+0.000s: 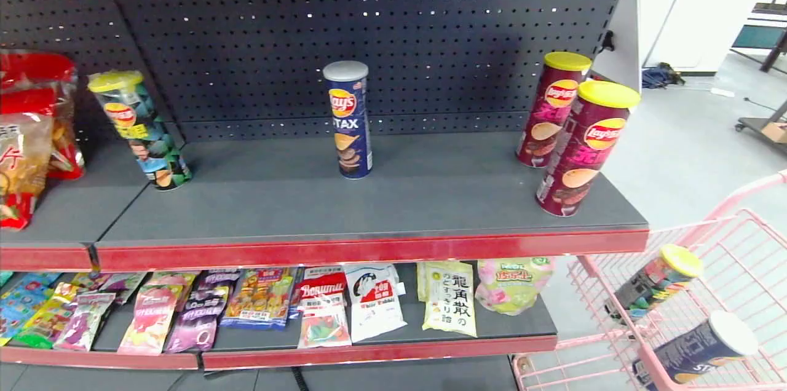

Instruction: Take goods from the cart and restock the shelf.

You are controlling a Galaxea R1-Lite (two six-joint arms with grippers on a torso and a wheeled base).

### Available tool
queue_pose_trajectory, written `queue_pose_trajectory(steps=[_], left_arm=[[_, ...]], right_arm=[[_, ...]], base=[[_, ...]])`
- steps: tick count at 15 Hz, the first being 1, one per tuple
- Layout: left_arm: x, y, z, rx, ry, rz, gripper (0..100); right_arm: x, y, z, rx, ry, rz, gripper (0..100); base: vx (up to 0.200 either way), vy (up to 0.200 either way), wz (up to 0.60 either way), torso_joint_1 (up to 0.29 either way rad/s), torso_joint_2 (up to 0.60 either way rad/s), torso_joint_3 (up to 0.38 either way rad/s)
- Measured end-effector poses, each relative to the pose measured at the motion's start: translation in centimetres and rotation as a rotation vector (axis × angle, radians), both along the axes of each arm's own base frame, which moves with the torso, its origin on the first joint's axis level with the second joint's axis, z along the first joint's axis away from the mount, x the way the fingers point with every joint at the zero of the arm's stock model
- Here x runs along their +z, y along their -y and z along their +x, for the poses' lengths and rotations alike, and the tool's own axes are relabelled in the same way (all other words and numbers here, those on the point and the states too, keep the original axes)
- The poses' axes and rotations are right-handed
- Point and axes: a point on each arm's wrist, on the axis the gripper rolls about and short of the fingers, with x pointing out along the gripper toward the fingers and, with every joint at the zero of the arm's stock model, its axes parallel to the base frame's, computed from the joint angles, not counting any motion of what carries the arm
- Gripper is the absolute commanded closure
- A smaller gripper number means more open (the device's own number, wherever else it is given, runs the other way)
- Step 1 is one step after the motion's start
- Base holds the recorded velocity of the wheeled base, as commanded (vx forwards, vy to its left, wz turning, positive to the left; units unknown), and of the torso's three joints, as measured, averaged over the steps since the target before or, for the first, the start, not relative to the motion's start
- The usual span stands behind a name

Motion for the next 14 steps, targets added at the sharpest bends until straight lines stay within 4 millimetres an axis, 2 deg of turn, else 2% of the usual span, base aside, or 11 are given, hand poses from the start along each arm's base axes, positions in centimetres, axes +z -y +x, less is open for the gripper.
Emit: queue_pose_trajectory(steps=[6,14], left_arm=[[0.00,0.00,0.00,0.000,0.000,0.000,0],[0.00,0.00,0.00,0.000,0.000,0.000,0]], right_arm=[[0.00,0.00,0.00,0.000,0.000,0.001,0],[0.00,0.00,0.00,0.000,0.000,0.001,0]], base=[[0.000,0.000,-0.60,0.005,0.00,-0.001],[0.000,0.000,0.00,-0.025,0.05,0.033]])
